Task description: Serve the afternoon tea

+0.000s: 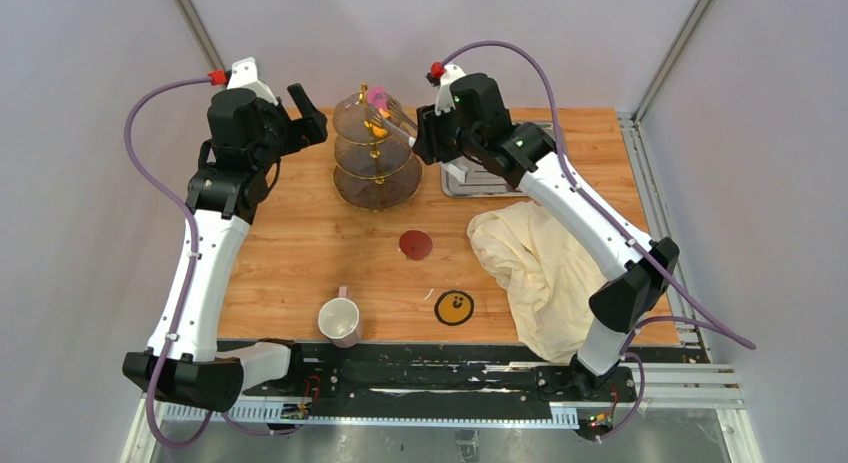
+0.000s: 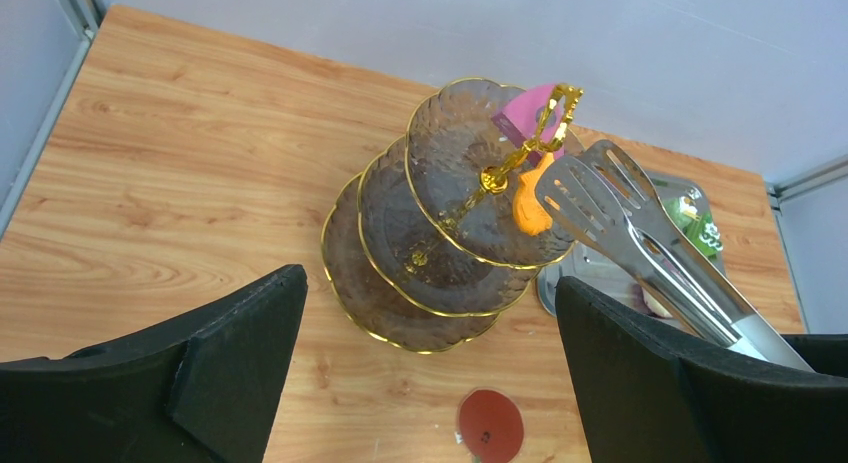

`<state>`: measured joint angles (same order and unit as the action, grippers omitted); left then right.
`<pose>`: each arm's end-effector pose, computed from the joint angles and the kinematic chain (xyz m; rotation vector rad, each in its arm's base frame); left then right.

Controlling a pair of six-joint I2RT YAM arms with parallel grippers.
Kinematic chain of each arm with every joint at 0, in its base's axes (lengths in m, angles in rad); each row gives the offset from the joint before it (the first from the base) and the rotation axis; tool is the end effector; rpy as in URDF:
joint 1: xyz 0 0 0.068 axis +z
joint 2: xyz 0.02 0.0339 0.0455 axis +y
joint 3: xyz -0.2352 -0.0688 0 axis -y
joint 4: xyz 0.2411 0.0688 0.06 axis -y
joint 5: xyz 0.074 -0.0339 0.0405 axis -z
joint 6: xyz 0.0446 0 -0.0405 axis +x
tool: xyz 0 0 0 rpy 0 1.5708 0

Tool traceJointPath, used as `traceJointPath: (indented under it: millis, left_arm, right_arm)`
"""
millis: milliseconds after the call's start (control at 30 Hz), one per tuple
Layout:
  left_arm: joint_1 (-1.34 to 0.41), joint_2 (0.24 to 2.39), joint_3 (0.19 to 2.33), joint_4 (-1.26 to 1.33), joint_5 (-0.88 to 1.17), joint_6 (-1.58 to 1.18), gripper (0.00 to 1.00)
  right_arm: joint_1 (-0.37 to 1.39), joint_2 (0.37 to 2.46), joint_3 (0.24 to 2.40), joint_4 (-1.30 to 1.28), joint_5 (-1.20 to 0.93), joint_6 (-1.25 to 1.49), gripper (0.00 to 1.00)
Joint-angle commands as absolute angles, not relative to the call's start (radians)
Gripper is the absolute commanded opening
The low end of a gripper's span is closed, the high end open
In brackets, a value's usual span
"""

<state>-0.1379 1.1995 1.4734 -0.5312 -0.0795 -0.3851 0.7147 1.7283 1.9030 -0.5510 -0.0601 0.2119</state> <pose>0.2631 -0.0329 0.4255 -0.2823 1.8155 -0.2955 0.2959 0.2603 0.4032 -0.5387 1.9328 0.6637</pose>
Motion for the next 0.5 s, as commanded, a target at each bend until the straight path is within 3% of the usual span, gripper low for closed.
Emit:
traceJointPath:
  millis: [0,267,467]
  left_arm:
    - [-0.133,1.177,1.468,-0.528,-0.085,-0.378,1.00]
    - [-0.133,1.178,1.468,-0.527,-0.083,-0.380,1.00]
    - [-0.132,1.186,1.468,-0.523,-0.074,-0.385,0.99]
  right_arm:
    - [0.730,1.713,1.945,-0.528,-0.056,0.194,0.43]
    - [0.726,1.617,1.903,-0.503,0.056,0.165,0.34]
    - [0.642,1.492,1.732,-0.432,0.173,0.188,0.31]
